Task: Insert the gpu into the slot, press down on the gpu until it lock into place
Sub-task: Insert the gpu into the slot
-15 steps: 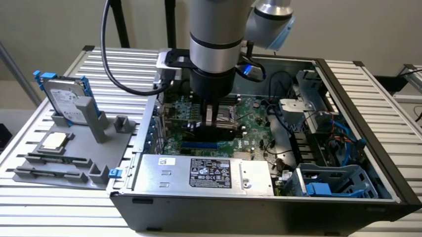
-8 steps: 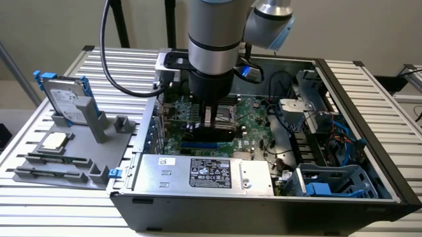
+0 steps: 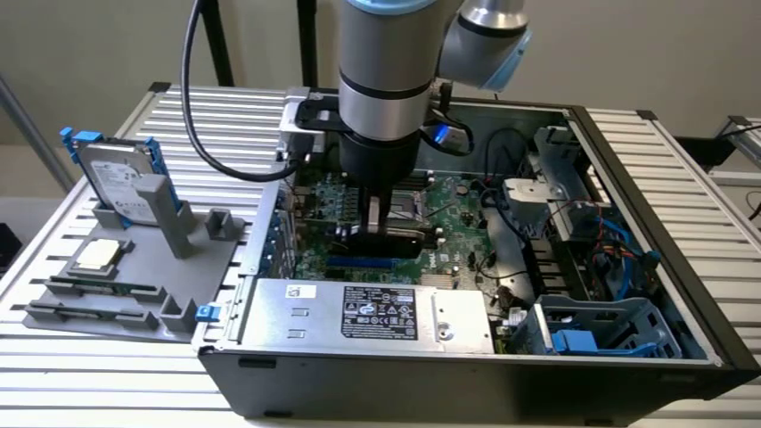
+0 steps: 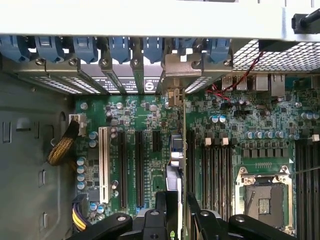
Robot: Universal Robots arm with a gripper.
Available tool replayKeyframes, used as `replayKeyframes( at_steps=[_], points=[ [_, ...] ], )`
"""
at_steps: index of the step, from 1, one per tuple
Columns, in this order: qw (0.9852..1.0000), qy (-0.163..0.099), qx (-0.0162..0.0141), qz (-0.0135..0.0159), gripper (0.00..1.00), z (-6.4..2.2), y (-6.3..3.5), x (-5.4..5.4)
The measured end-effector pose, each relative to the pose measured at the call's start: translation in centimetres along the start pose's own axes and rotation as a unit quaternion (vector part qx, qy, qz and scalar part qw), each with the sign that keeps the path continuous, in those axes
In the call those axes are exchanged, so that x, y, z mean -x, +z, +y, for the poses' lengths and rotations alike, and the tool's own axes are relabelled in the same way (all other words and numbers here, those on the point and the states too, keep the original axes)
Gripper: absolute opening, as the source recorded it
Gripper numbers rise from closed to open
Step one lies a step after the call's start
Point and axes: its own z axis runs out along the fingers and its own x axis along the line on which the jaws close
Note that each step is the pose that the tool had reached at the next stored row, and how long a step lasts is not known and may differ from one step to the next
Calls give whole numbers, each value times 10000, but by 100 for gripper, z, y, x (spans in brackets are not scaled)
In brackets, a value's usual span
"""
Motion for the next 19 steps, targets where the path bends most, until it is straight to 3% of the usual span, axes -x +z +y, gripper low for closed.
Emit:
replayKeyframes(
  at_steps=[19],
  points=[
    [10000, -75, 18, 1, 26, 19, 38, -4]
  ],
)
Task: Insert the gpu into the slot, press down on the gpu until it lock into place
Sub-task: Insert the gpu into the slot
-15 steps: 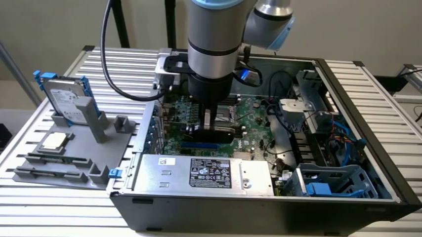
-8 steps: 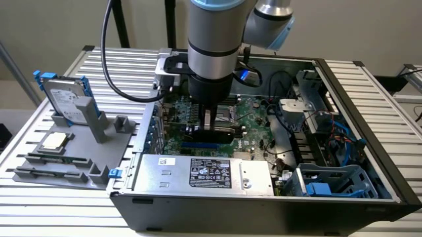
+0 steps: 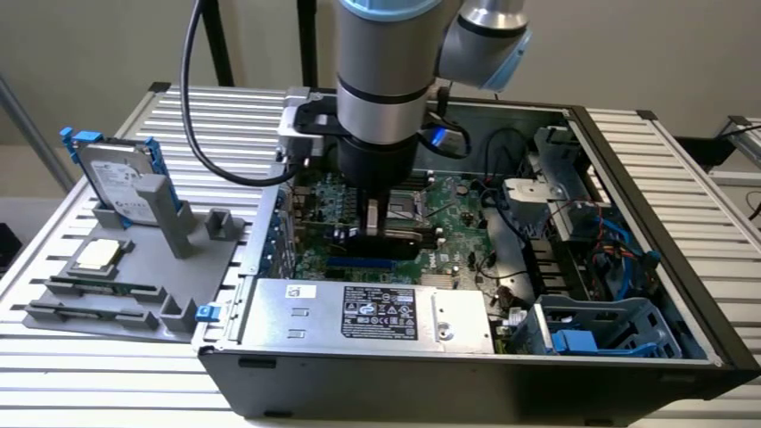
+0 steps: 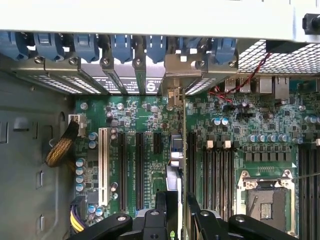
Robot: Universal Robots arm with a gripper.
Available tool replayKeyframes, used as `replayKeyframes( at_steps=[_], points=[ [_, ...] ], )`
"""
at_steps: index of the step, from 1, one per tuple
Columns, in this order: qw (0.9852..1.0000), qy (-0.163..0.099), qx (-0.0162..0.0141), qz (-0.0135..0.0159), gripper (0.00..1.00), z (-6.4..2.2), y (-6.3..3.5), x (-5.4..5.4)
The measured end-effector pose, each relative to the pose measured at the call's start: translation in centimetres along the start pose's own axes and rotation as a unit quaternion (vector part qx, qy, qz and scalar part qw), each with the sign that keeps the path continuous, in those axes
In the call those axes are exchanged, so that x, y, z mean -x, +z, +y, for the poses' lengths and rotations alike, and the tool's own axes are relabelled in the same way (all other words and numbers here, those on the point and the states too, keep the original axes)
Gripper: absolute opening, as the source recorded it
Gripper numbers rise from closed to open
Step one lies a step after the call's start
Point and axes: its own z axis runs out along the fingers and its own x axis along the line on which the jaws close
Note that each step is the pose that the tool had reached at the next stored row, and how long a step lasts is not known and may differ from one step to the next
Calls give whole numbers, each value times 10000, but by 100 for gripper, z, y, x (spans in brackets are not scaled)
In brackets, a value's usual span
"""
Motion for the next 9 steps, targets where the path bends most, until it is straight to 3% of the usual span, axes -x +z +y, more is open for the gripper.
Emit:
replayKeyframes(
  at_steps=[9],
  points=[
    [10000, 0, 5, 0, 26, 9, 31, -1]
  ],
)
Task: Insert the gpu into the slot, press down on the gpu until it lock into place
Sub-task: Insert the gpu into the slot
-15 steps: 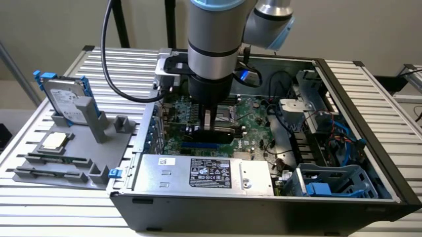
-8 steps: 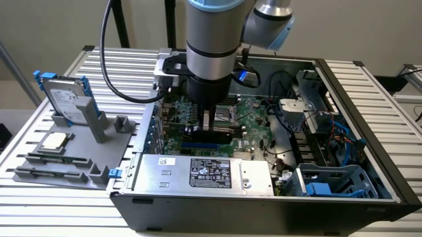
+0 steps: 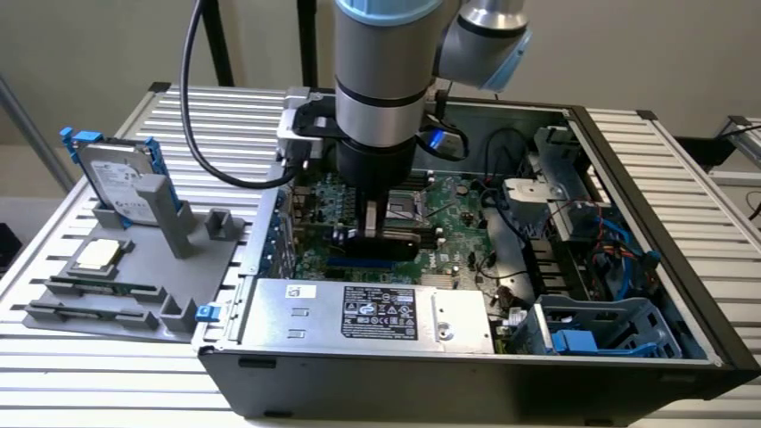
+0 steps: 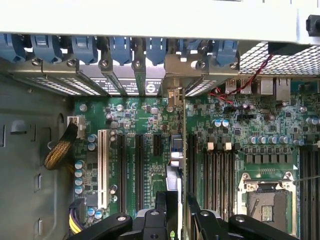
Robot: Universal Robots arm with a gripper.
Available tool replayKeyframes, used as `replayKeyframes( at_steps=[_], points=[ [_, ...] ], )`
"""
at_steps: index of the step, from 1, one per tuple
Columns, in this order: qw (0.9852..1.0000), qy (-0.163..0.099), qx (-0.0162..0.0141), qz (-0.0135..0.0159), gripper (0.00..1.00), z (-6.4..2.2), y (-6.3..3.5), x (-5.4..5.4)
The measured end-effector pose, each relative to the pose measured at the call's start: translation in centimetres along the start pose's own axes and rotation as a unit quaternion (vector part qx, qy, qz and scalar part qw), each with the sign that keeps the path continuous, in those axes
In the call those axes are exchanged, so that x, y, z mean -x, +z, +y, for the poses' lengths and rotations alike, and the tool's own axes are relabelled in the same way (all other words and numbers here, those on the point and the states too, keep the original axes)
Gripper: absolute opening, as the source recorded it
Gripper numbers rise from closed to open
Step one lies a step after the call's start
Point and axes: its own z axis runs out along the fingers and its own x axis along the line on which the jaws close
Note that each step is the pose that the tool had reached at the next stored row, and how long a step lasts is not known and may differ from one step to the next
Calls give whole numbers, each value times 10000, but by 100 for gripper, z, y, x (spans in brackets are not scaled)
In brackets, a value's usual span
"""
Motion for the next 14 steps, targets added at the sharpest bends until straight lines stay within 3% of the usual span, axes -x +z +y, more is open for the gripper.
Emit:
replayKeyframes(
  at_steps=[8, 14],
  points=[
    [10000, 1, 7, 0, 26, 0, 46, -4],
    [10000, -3, 30, 2, 26, 1, 66, -5]
  ],
)
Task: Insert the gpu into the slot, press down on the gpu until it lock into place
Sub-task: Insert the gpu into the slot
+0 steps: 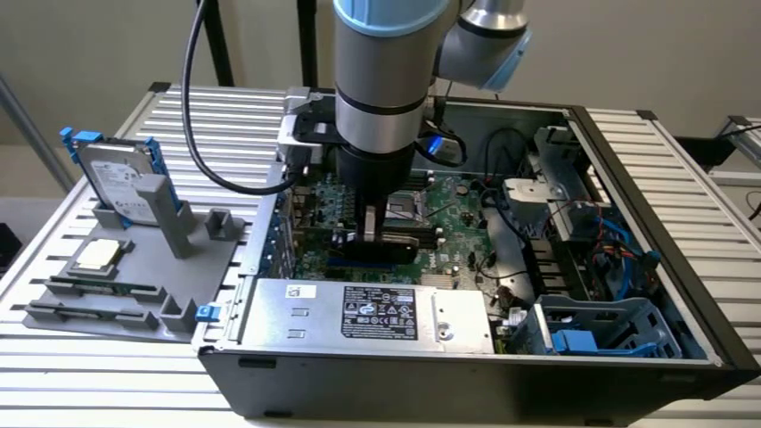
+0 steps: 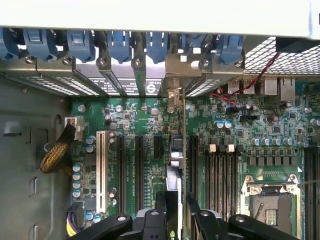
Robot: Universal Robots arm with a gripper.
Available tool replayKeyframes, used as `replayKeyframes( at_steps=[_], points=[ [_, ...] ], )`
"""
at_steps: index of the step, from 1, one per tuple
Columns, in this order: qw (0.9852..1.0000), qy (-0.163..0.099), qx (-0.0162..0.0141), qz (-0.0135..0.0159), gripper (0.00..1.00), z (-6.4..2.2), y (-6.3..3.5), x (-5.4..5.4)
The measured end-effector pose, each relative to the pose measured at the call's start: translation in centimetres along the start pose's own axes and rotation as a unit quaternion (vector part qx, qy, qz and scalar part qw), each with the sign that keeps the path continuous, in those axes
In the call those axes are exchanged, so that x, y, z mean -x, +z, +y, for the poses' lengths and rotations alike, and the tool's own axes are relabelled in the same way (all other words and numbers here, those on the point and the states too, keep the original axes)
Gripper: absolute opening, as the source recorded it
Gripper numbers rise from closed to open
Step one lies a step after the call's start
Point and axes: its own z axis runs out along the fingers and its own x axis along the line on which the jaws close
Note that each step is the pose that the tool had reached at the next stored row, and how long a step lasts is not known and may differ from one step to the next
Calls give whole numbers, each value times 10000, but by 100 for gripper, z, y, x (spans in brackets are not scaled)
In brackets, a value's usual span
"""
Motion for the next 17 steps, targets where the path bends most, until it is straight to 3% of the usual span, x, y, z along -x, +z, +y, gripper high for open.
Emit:
replayKeyframes(
  at_steps=[9, 17],
  points=[
    [10000, -22, 31, 2, 26, 0, 28, -2],
    [10000, -53, 39, 3, 26, 0, 44, -3]
  ],
)
